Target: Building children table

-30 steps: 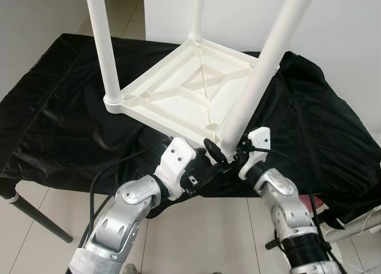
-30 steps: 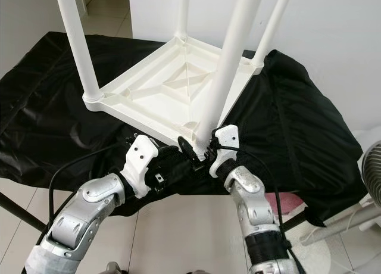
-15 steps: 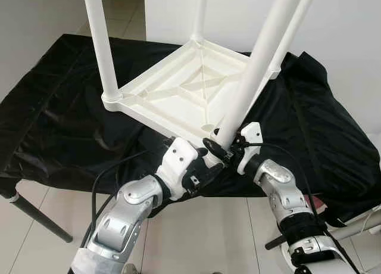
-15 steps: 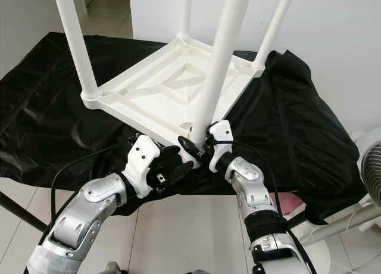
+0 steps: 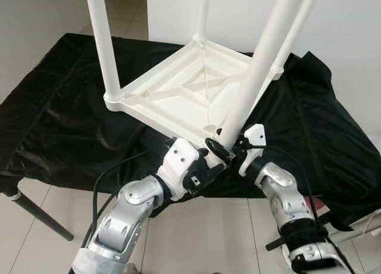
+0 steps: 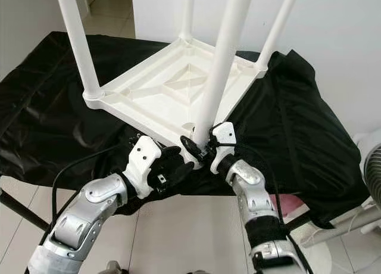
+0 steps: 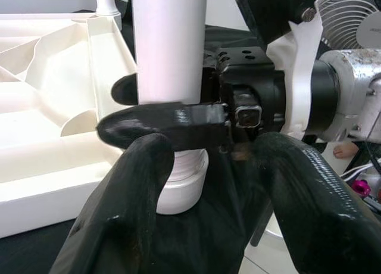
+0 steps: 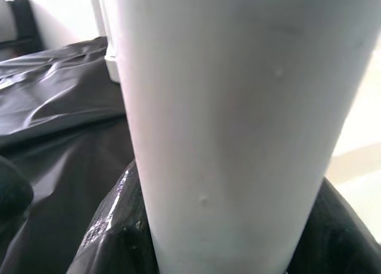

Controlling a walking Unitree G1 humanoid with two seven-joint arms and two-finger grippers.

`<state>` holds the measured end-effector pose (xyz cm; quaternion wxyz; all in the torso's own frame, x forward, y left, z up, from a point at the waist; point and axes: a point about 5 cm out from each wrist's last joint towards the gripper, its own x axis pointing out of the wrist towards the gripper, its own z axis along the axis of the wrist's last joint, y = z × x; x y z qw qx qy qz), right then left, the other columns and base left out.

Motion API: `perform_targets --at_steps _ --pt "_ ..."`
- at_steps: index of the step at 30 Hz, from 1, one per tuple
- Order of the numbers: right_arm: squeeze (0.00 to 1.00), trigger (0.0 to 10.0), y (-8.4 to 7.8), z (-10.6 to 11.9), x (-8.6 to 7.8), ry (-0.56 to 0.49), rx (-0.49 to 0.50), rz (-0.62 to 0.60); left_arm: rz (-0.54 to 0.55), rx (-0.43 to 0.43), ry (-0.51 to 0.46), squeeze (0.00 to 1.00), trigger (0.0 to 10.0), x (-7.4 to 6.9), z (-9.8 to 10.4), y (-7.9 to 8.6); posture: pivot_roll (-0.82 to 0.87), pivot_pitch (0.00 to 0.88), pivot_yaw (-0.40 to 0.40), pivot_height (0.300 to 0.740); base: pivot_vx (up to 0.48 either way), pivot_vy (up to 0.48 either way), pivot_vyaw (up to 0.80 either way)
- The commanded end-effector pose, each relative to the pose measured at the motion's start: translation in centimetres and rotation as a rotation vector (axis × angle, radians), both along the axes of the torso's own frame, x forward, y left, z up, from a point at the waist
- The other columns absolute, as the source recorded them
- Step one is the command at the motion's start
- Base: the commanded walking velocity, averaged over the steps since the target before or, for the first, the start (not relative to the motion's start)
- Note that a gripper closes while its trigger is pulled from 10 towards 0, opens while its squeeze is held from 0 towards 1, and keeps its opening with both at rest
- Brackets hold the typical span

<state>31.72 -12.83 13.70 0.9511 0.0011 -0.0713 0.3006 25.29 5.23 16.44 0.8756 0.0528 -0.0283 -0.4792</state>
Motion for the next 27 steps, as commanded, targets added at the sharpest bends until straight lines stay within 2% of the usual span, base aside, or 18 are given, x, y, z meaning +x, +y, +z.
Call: perform_targets --at_steps 1,3,5,6,9,10,11,12,13,15,22,23,24,25,27 --pt "0.00 10.0 -0.7 0.2 0.0 0.000 0.035 -0.060 0.043 0.000 -0.002 0.00 10.0 0.1 -0.2 -0.1 0.00 0.063 -0.075 0.740 0.000 0.000 0.00" --pt "0.00 10.0 -0.6 0.2 -0.3 0.004 0.050 -0.102 0.042 0.000 0.000 0.00 10.0 0.0 -0.2 -0.2 0.00 0.064 -0.077 0.740 0.000 0.000 0.00" --pt "0.00 10.0 -0.3 -0.2 -1.1 0.014 0.065 -0.243 0.038 -0.001 0.002 0.00 10.0 0.0 -0.3 -0.3 0.00 0.069 -0.077 0.740 0.000 0.000 0.00" --pt "0.00 10.0 -0.3 -0.2 -1.1 0.014 0.065 -0.243 0.038 -0.001 0.002 0.00 10.0 0.0 -0.3 -0.3 0.00 0.069 -0.077 0.740 0.000 0.000 0.00" --pt "0.00 10.0 0.0 -0.8 -2.4 0.048 0.107 -0.471 0.036 -0.002 0.005 0.00 10.0 0.0 -0.3 -0.3 -0.01 0.072 -0.080 0.740 0.000 0.000 0.00" --pt "0.00 10.0 0.0 -0.8 -2.4 0.048 0.107 -0.471 0.036 -0.002 0.005 0.00 10.0 0.0 -0.3 -0.3 -0.01 0.072 -0.080 0.740 0.000 0.000 0.00" --pt "0.00 10.0 0.5 -1.0 -2.8 0.066 0.130 -0.521 0.035 0.000 0.005 0.00 10.0 0.0 -0.3 -0.3 -0.01 0.075 -0.081 0.740 0.000 0.000 0.00" --pt "0.00 10.0 0.5 -1.0 -2.8 0.066 0.130 -0.521 0.035 0.000 0.005 0.00 10.0 0.0 -0.3 -0.3 -0.01 0.075 -0.081 0.740 0.000 0.000 0.00" --pt "0.00 10.0 1.2 -1.2 -3.2 0.087 0.158 -0.542 0.035 0.000 0.005 0.00 10.0 -0.1 -0.3 -0.3 -0.01 0.077 -0.082 0.740 0.000 0.000 0.00" --pt "0.00 10.0 2.3 -0.7 -3.4 0.075 0.169 -0.487 0.035 -0.004 0.008 0.00 10.0 -0.1 -0.3 -0.3 -0.01 0.083 -0.076 0.740 0.000 0.000 0.00" --pt "0.00 10.0 2.5 -0.7 -3.7 0.083 0.157 -0.448 0.026 0.001 0.008 0.00 10.0 -0.2 -0.3 -0.4 -0.01 0.094 -0.077 0.740 0.000 0.000 0.00" --pt "0.78 10.0 2.6 -0.6 -3.8 0.075 0.157 -0.437 0.033 0.002 0.008 0.00 10.0 -0.1 -0.3 -0.2 -0.01 0.094 -0.077 0.740 0.000 0.000 0.00" --pt "0.78 10.0 2.6 -0.6 -3.8 0.075 0.157 -0.437 0.033 0.002 0.008 0.00 10.0 -0.1 -0.3 -0.2 -0.01 0.094 -0.077 0.740 0.000 0.000 0.00" --pt "1.00 10.0 2.5 -0.4 -3.7 0.068 0.160 -0.426 0.040 0.002 0.008 0.00 10.0 0.0 -0.2 -0.1 -0.01 0.094 -0.077 0.740 0.000 0.000 0.00" --pt "1.00 10.0 2.2 -0.2 -3.8 0.053 0.157 -0.408 0.044 0.002 0.009 0.00 10.0 0.0 -0.2 0.0 -0.01 0.102 -0.076 0.740 0.000 0.000 0.00"
